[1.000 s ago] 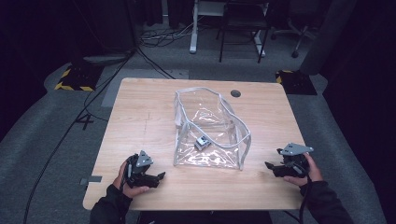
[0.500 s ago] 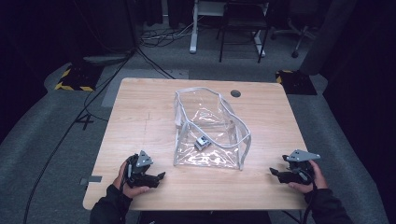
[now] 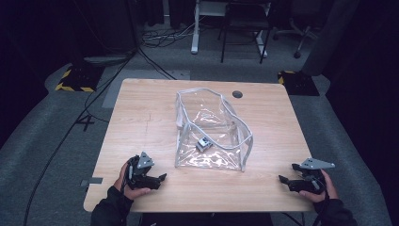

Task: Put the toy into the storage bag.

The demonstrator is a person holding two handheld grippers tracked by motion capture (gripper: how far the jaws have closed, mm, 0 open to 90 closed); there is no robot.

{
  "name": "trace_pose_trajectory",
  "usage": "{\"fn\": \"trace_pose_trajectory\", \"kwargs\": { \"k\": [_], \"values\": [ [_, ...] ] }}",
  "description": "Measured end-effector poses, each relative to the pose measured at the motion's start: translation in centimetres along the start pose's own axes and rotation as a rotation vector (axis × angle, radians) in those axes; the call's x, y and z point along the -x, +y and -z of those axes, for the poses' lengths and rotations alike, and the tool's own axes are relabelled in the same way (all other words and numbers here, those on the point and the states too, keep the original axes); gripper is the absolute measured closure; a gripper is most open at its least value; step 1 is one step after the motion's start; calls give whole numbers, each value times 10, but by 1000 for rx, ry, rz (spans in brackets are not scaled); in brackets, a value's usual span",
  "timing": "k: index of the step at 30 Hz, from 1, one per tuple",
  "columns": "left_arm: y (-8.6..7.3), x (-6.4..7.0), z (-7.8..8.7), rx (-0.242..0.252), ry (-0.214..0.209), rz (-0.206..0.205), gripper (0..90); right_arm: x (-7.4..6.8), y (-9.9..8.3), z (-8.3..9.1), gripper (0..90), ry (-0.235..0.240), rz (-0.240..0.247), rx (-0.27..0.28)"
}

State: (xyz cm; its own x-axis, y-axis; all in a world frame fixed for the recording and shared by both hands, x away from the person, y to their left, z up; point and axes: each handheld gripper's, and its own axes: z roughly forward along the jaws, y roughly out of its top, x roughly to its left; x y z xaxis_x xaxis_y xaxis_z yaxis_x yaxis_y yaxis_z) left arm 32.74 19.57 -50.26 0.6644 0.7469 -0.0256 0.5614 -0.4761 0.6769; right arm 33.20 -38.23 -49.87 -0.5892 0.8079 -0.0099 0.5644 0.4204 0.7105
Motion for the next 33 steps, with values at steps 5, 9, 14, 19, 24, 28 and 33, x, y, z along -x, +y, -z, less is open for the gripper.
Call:
{"fn": "trace_pose_trajectory", "kwargs": {
  "k": [5,9,14,19,24,28,33],
  "values": [
    [0,0,-1,5,2,9,147,3,-9,5,167,-34,-38,29],
    [1,-1,-1,4,4,2,147,6,-18,11,167,-64,-65,48],
    [1,-1,-1,1,7,1,147,9,-21,15,169,-78,-77,48],
    [2,-1,-2,5,11,6,147,9,-21,14,168,-80,-77,49],
    [1,0,-1,3,11,10,148,9,-20,13,168,-84,-87,47],
    [1,0,-1,5,12,8,148,9,-19,13,168,-84,-83,49],
    [1,0,-1,2,5,10,147,10,-19,12,168,-88,-78,47]
  ]
}}
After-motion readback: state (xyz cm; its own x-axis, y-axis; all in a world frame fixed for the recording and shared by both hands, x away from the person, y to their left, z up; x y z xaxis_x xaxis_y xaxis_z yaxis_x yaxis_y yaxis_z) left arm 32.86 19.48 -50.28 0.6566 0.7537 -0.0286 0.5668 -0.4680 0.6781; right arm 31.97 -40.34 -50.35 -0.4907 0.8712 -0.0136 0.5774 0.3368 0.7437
